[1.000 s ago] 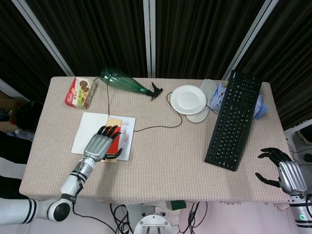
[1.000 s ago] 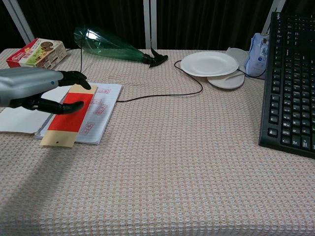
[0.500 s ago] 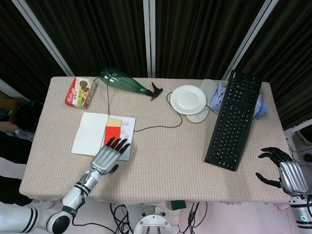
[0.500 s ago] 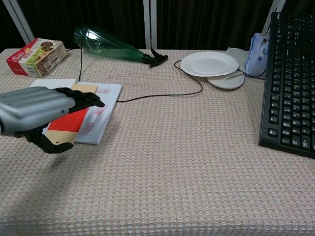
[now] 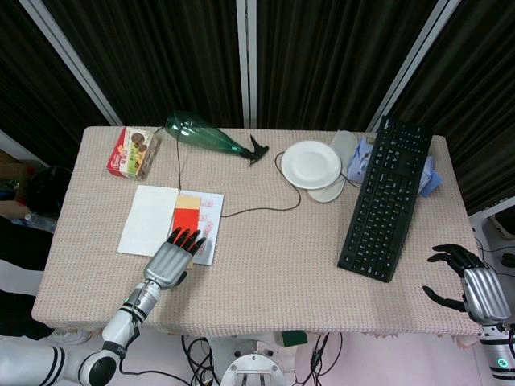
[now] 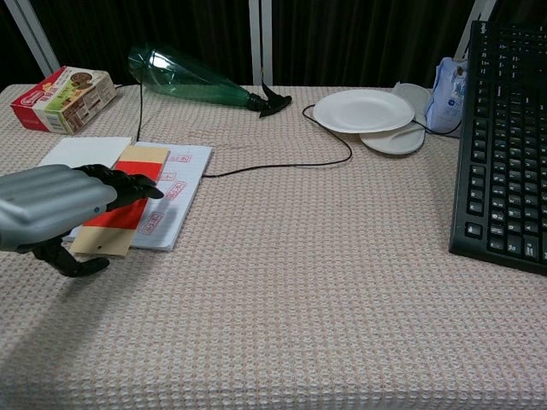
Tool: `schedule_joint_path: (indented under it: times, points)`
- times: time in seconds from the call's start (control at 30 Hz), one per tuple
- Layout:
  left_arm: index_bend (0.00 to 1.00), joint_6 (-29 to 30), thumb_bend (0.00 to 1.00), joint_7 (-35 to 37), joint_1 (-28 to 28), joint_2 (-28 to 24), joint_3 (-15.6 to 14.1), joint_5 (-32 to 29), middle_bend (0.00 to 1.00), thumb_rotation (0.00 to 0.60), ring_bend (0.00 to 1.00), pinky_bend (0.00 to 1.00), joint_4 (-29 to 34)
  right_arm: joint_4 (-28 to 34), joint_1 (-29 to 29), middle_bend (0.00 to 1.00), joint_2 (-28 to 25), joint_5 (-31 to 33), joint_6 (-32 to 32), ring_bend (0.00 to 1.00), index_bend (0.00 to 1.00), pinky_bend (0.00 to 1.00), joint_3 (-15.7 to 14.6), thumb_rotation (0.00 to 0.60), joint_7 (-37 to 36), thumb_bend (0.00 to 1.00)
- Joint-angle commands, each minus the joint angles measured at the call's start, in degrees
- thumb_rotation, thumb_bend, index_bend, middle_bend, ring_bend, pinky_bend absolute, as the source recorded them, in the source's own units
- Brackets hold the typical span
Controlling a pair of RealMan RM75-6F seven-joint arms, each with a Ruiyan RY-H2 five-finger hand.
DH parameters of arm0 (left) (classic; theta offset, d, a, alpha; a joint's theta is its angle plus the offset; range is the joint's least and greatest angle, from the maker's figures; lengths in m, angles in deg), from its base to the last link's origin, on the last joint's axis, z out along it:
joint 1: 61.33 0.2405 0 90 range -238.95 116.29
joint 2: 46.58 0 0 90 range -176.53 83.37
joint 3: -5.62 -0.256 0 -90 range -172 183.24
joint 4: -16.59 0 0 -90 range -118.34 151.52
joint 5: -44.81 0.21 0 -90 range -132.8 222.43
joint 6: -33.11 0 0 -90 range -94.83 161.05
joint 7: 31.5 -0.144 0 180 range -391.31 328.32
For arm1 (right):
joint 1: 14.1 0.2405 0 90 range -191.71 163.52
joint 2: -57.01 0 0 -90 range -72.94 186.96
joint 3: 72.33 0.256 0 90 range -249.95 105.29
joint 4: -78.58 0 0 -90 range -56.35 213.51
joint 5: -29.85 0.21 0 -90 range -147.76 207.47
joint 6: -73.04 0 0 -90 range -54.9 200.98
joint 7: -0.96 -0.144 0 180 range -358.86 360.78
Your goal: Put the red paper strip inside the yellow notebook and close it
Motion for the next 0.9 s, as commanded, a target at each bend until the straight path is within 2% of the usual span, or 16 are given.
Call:
schedule_joint_path:
  times: [0.03,0.9]
  points:
    - [0.0,-0.67,0.31,-0.15,-0.03,0.07,0.46,-0.98,0.0,0.6,0.0,0.06,-0.6,0.07,-0.02,0.24,0.01,-0.09,0.04,0.19,0.41,0.27,-0.05,0.6,0.03,0.12]
    - [0.0,-5.72,0.3,2.71,-1.78,-2.55,4.13,-8.93,0.0,0.6,0.0,0.06,-2.17,-0.01,-0.4,0.24,0.04,0.28,0.08,0.19,0.41,0.27,-0.18,0.6,0.0,0.12]
